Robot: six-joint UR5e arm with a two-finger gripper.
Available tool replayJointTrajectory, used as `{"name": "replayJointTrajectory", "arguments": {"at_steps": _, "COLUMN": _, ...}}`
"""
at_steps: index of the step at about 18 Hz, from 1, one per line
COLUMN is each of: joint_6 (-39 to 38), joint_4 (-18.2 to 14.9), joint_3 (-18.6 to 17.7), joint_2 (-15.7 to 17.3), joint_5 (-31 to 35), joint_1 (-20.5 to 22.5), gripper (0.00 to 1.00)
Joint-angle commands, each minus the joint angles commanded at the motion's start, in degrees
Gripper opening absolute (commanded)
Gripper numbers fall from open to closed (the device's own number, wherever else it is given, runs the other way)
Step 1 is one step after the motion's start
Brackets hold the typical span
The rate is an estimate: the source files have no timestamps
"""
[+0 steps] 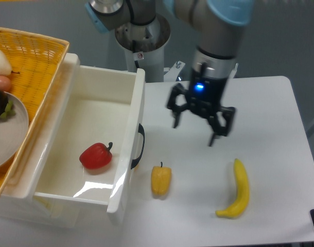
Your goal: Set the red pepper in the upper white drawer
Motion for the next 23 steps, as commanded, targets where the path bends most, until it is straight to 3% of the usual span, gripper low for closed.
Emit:
{"name": "replayJointTrajectory", "arguments": {"at_steps": 4, "joint_6": 0.7, "joint_4": 0.0, "joint_3": -0.9, "joint_2": -3.7, "joint_5": 9.2, "joint_1": 0.6, "gripper": 1.0}}
{"name": "replayJointTrajectory", "arguments": {"at_steps": 7, "joint_6": 0.7, "joint_4": 0.4, "joint_3": -1.0, "joint_2": -7.0, "joint_5": 9.6, "joint_1": 0.8, "gripper": 1.0}}
{"name": "replayJointTrajectory", "arguments": {"at_steps": 10, "joint_6": 2.3, "joint_4": 4.2, "joint_3": -0.5, "joint_2": -11.2, "joint_5": 9.9, "joint_1": 1.5, "gripper": 1.0}}
{"name": "replayJointTrajectory", "arguments": {"at_steps": 14, "joint_6": 7.4, "joint_4": 4.7, "joint_3": 1.3, "joint_2": -16.4, "joint_5": 10.0, "joint_1": 1.7, "gripper": 1.0}}
{"name": "replayJointTrajectory", "arguments": {"at_steps": 19, "joint_6": 10.6, "joint_4": 4.8, "joint_3": 1.9, "joint_2": -19.4, "joint_5": 16.5, "joint_1": 1.6, "gripper": 1.0}}
{"name": "replayJointTrajectory", "arguments": {"at_steps": 23, "joint_6": 14.7, "joint_4": 5.0, "joint_3": 2.3, "joint_2": -20.5, "joint_5": 17.3, "joint_1": 1.5, "gripper": 1.0}}
